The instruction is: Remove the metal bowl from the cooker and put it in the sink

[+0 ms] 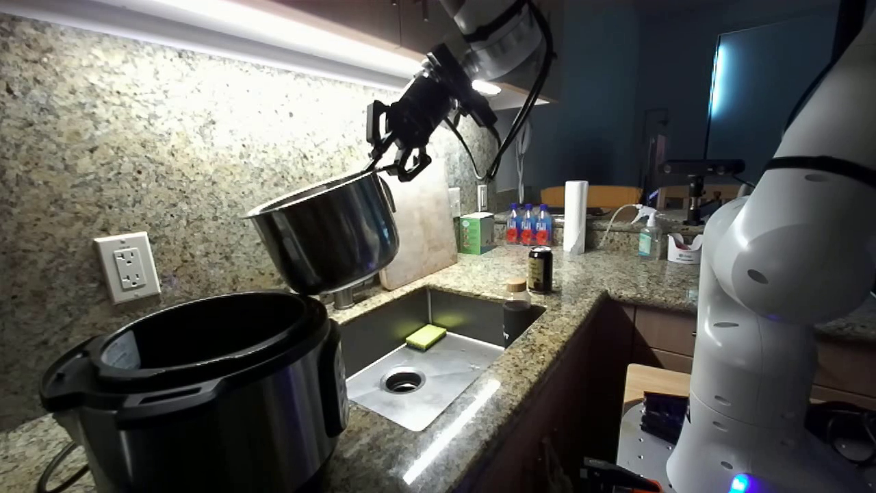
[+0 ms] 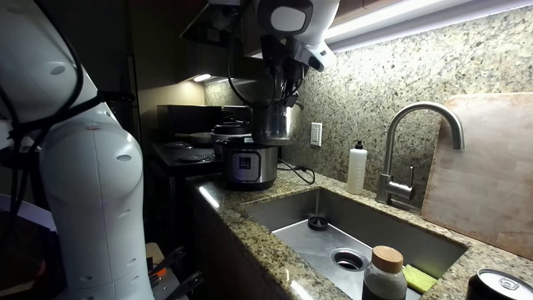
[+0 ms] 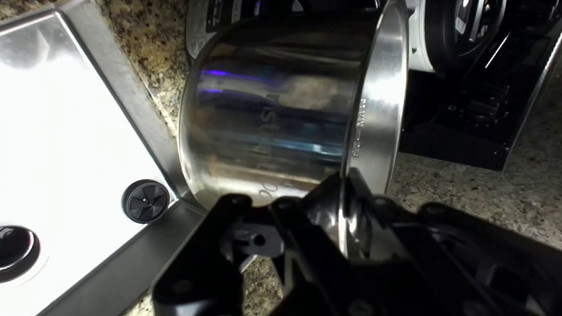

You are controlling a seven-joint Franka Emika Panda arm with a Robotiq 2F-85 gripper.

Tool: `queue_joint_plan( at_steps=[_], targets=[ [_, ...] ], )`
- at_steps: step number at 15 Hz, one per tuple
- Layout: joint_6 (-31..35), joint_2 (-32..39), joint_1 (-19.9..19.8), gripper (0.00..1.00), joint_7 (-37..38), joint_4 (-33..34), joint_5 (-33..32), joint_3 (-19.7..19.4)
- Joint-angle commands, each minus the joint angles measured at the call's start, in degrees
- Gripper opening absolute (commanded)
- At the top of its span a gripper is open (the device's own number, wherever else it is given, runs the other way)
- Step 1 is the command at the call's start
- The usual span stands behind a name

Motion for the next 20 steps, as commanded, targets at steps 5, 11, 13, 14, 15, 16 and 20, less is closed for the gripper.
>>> queue_joint_plan(
  at_steps=[5,11,13,14,15,16,20],
  targets=[
    [-0.16,-1.15,-2.04,0.06,-0.09,-4.96,0.99,0.3],
    [-0.23,-1.02,-2.41,0.06,-0.24,-7.1,1.3,-0.08],
    [-0.05,-1.3,-2.88,0.06,-0.18,-7.56,1.33,-0.31],
    [-0.16,-1.3,-3.2,0.06,-0.08,-7.64,1.15,-0.54],
    [-0.19,-1.4,-3.49,0.06,-0.01,-7.73,0.93,-0.72],
    [-0.09,-1.45,-3.8,0.06,0.03,-7.71,0.88,-0.95],
    [-0.08,-0.97,-5.15,0.06,0.33,-7.19,0.49,-1.79]
  ],
)
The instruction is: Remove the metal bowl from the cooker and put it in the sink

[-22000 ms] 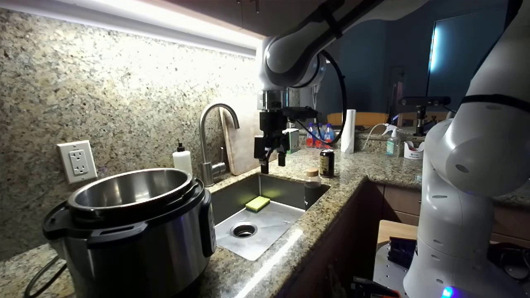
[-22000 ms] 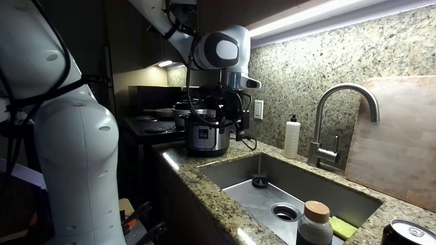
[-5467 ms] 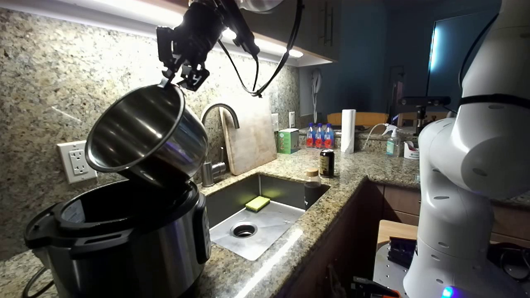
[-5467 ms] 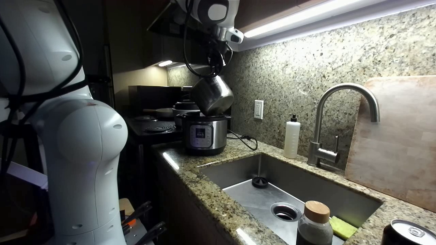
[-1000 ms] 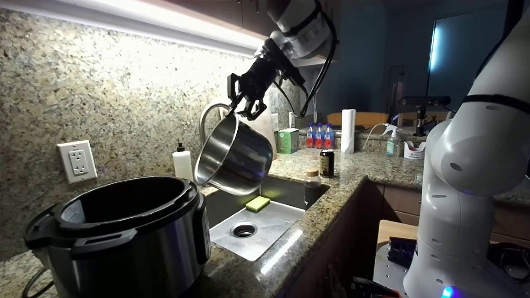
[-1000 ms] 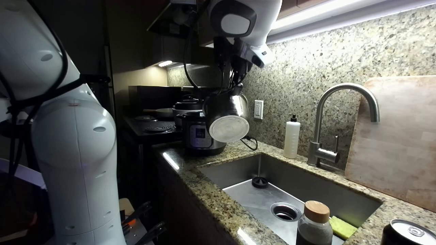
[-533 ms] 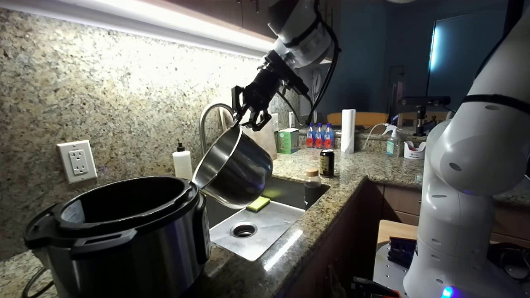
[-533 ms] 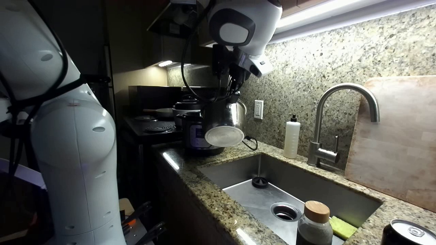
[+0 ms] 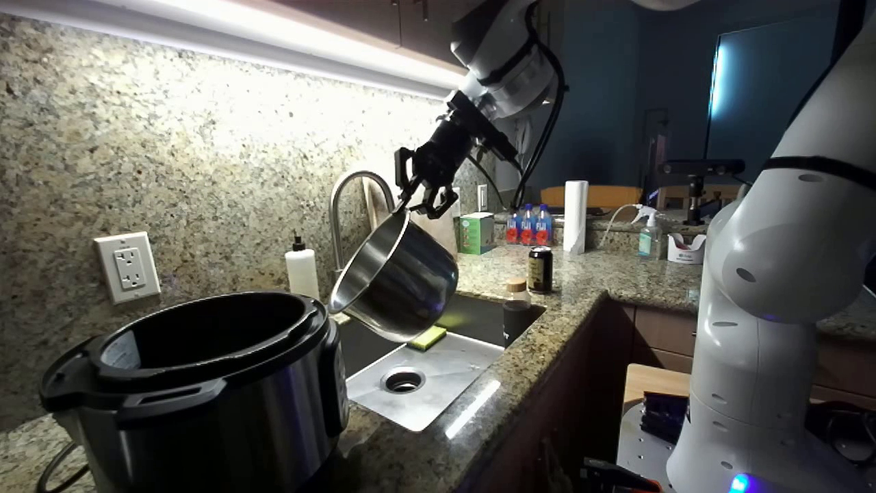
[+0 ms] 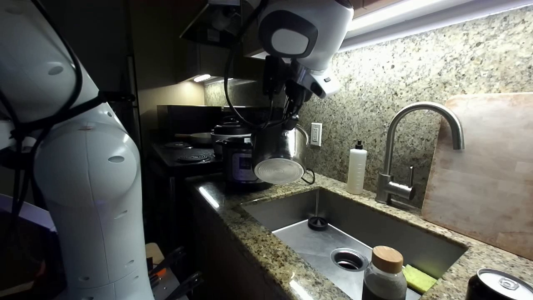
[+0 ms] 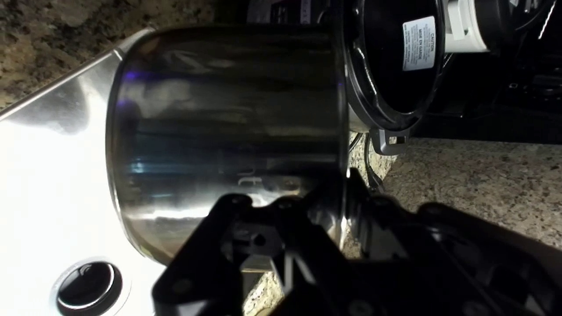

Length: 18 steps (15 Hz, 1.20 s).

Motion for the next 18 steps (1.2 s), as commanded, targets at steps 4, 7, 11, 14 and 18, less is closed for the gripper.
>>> queue_joint_plan(
  at_steps=[4,7,11,14,18],
  targets=[
    [0.68,-0.25,-2.65,0.05,0.38,0.19,0.55,-0.94],
    [1.99,0.84,-3.85,0.05,0.31,0.1,0.49,-1.77],
    [4.06,2.78,-5.23,0.05,0.53,0.08,0.06,-2.85],
    [4.77,4.63,-5.82,0.05,0.24,0.15,0.34,-3.84],
    [4.49,7.33,-6.25,0.05,-0.05,0.23,0.64,-5.17]
  ],
)
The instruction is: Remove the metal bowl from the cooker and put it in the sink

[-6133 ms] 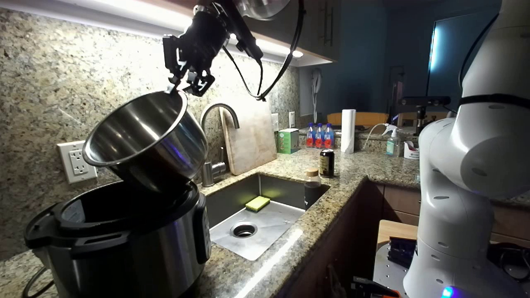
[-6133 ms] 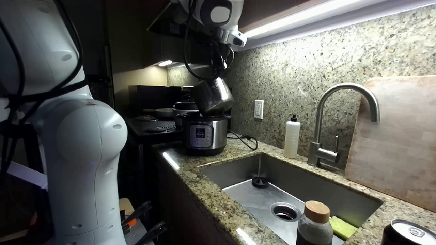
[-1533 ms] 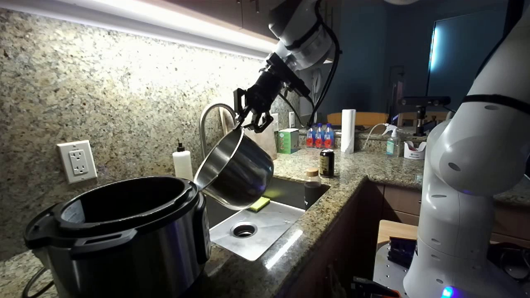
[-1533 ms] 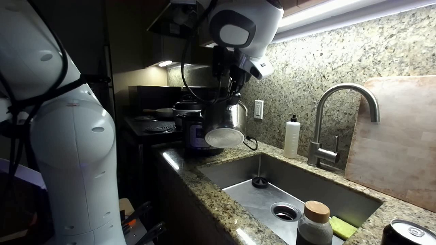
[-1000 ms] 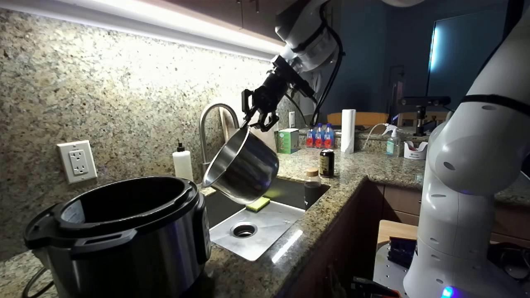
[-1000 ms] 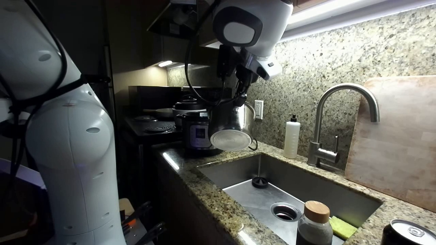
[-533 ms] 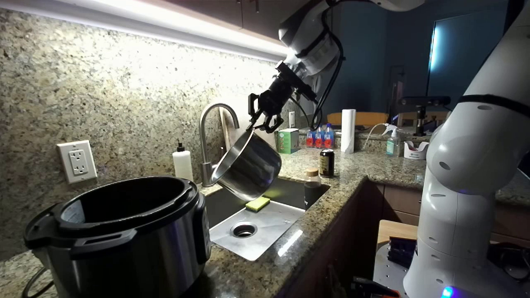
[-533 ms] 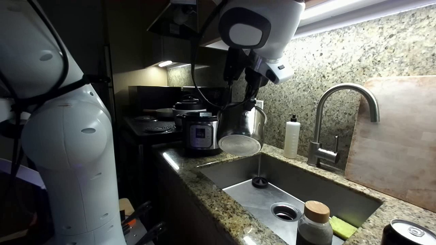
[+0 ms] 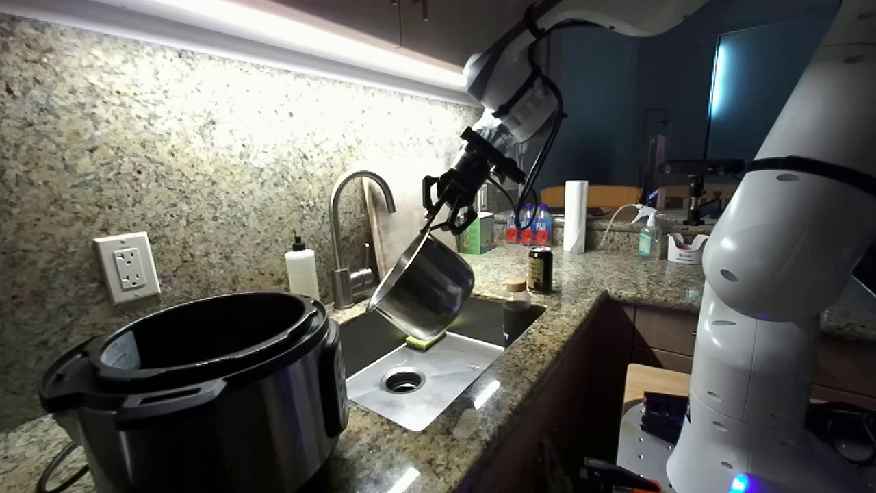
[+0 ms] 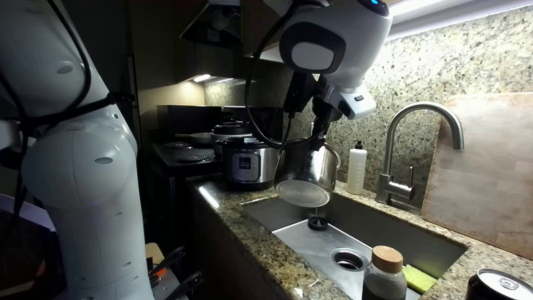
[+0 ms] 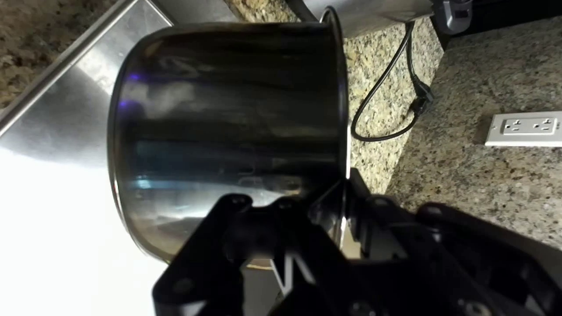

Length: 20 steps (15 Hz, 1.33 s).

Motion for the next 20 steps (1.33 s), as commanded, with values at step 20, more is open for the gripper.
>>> queue_joint_plan(
  at_steps=[20],
  targets=[
    [5.13,3.98,-0.53,0.04,-3.62,0.16,0.26,-1.14]
  ],
)
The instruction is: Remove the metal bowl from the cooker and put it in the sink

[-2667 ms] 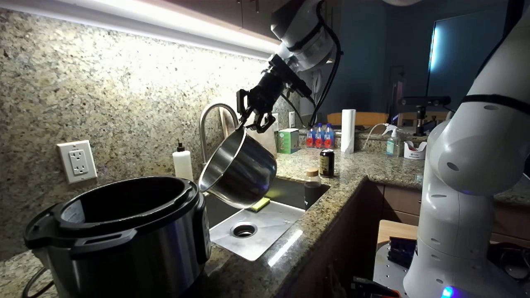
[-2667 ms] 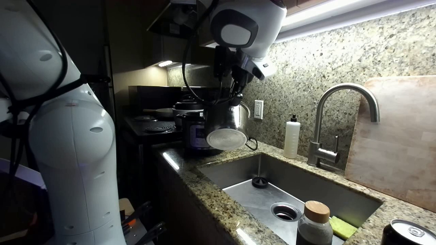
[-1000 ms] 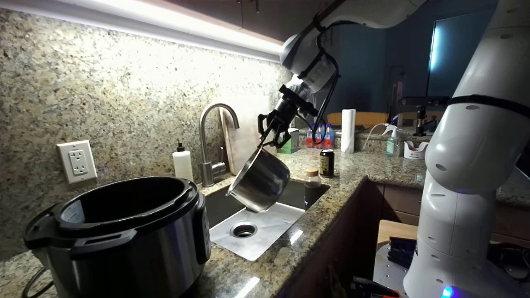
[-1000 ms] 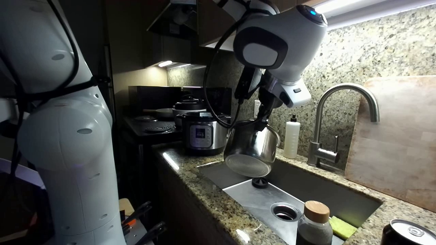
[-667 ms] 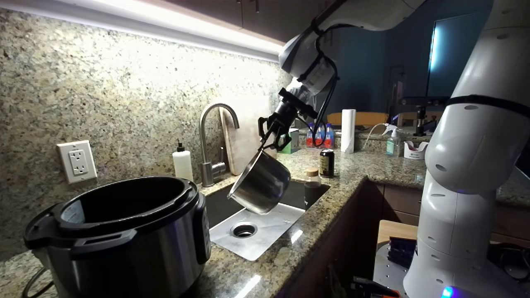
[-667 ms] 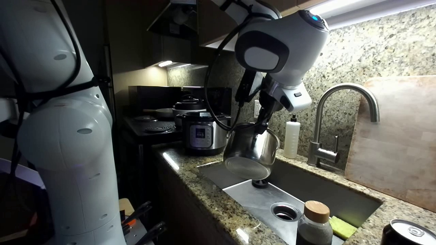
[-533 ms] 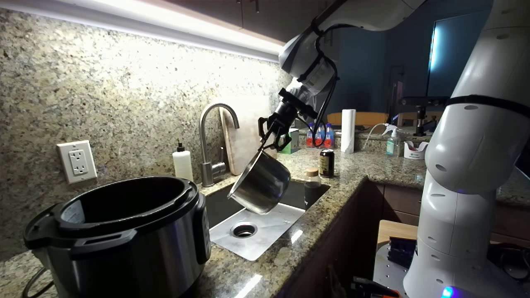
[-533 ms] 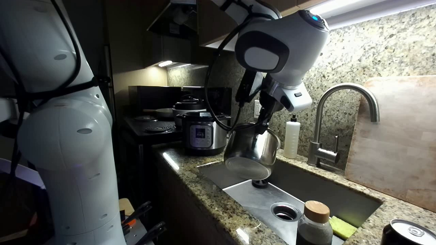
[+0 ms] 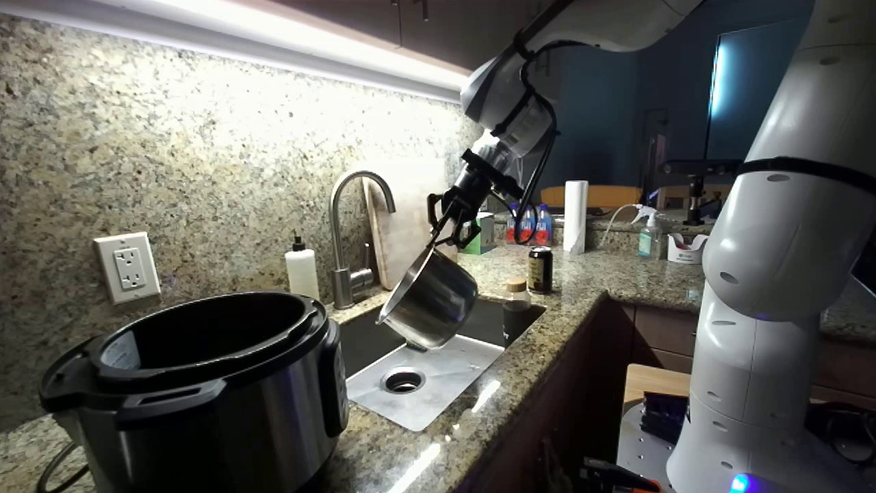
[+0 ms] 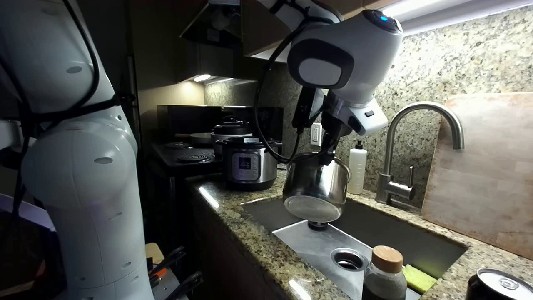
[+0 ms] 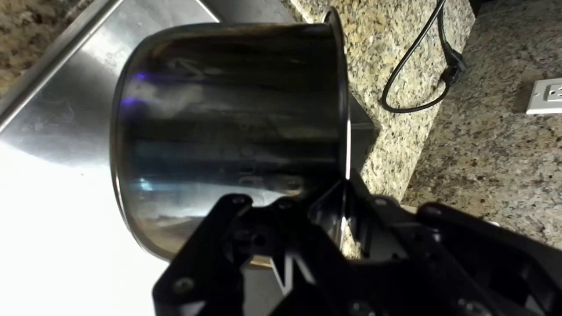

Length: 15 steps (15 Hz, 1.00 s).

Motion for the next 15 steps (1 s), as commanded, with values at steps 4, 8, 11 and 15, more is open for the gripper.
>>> queue_joint_plan(
  at_steps=[4,8,11,15],
  targets=[
    [1.67,-0.25,-0.53,0.04,-1.1,0.12,-0.77,0.46],
    [1.43,-0.08,-0.52,0.03,-1.48,0.17,-1.82,0.39],
    [0.75,0.68,-0.37,0.06,-1.22,0.1,-1.85,0.31],
    [0.75,0.82,-0.34,0.06,-1.34,0.1,-2.87,0.29]
  ],
)
